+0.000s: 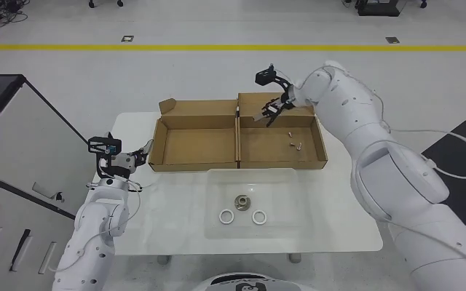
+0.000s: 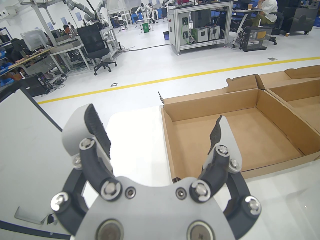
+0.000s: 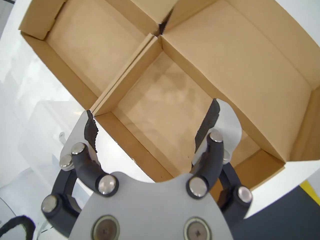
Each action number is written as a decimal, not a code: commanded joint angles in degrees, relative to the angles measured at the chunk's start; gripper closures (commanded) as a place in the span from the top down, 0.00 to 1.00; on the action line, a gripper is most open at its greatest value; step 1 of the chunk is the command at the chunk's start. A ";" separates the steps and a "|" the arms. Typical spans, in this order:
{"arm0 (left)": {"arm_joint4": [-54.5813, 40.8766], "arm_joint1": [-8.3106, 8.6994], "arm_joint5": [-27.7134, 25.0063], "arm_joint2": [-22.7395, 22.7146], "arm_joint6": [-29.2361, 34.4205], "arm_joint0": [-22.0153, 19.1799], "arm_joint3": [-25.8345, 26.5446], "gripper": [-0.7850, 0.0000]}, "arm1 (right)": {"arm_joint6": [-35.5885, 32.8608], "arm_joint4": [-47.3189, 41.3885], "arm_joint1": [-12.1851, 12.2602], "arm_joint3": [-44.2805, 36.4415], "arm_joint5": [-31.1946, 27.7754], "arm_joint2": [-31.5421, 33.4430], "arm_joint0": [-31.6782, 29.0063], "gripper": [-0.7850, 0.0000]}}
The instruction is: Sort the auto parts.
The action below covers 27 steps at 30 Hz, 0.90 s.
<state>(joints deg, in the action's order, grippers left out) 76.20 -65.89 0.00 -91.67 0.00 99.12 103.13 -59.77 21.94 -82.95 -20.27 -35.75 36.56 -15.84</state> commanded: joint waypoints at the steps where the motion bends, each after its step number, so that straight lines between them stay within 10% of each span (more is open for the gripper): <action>1: 0.00 0.00 0.00 0.00 0.00 0.00 0.00 1.00 | -1.15 -1.48 1.05 -2.00 -2.46 1.25 -0.50 1.00; 10: 0.00 0.00 0.00 0.00 0.00 0.00 0.00 1.00 | -4.28 -7.43 8.22 -18.83 -4.49 6.87 -6.97 1.00; 27: 0.00 0.00 0.00 0.00 0.00 0.00 0.00 1.00 | -10.95 -26.39 29.54 -56.97 2.16 20.97 -28.59 1.00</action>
<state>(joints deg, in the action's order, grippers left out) 76.20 -65.89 0.00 -91.67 0.00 99.12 103.13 -70.77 -3.21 -54.59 -76.20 -33.54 56.91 -43.54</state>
